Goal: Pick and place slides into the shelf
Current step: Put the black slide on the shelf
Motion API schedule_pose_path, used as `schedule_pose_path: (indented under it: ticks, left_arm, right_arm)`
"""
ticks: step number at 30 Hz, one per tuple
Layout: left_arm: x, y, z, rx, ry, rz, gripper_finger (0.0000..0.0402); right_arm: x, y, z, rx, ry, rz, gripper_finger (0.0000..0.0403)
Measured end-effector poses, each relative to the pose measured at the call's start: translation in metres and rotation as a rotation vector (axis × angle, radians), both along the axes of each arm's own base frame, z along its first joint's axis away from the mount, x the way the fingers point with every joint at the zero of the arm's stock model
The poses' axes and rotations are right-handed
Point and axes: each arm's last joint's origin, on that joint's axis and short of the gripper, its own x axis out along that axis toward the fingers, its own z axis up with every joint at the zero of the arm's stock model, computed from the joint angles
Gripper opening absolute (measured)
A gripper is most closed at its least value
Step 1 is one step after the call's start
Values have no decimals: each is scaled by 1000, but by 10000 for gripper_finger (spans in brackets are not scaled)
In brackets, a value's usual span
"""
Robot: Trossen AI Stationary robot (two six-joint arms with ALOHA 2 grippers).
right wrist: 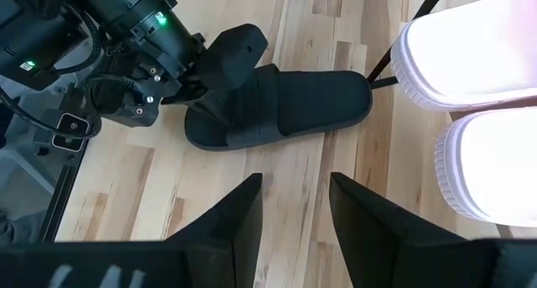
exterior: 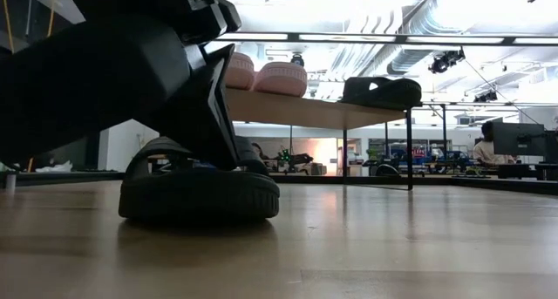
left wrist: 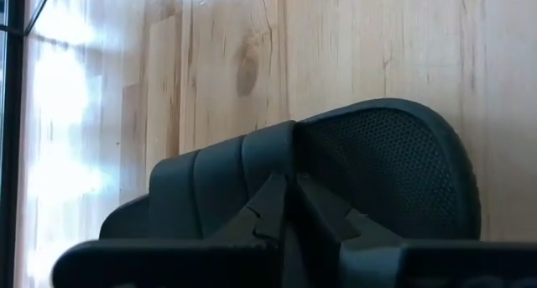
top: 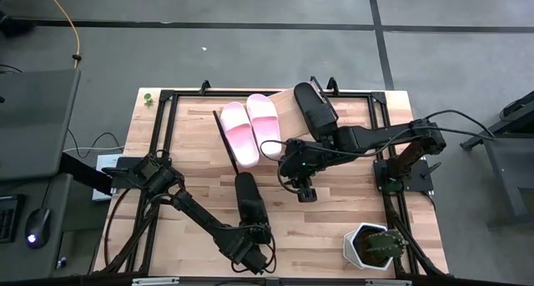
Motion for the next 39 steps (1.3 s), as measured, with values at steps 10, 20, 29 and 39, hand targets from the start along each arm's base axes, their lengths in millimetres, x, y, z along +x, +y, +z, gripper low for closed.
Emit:
schedule_pose_path:
  ticks: [10,20,29,39]
  left_arm:
    - [-4,2,0,2,39,23,2]
    - [-7,1,19,55,74,47,1]
    - [1,-5,50,71,11,37,0]
    - [-4,-15,72,83,1,8,0]
  right_arm:
    - [-1,-1,-1,-33,14,-16,130]
    - [-5,-6,-4,-175,41,-40,130]
    - [-5,-6,-4,-186,43,-33,130]
    - [-16,-6,-10,-205,167,-33,130]
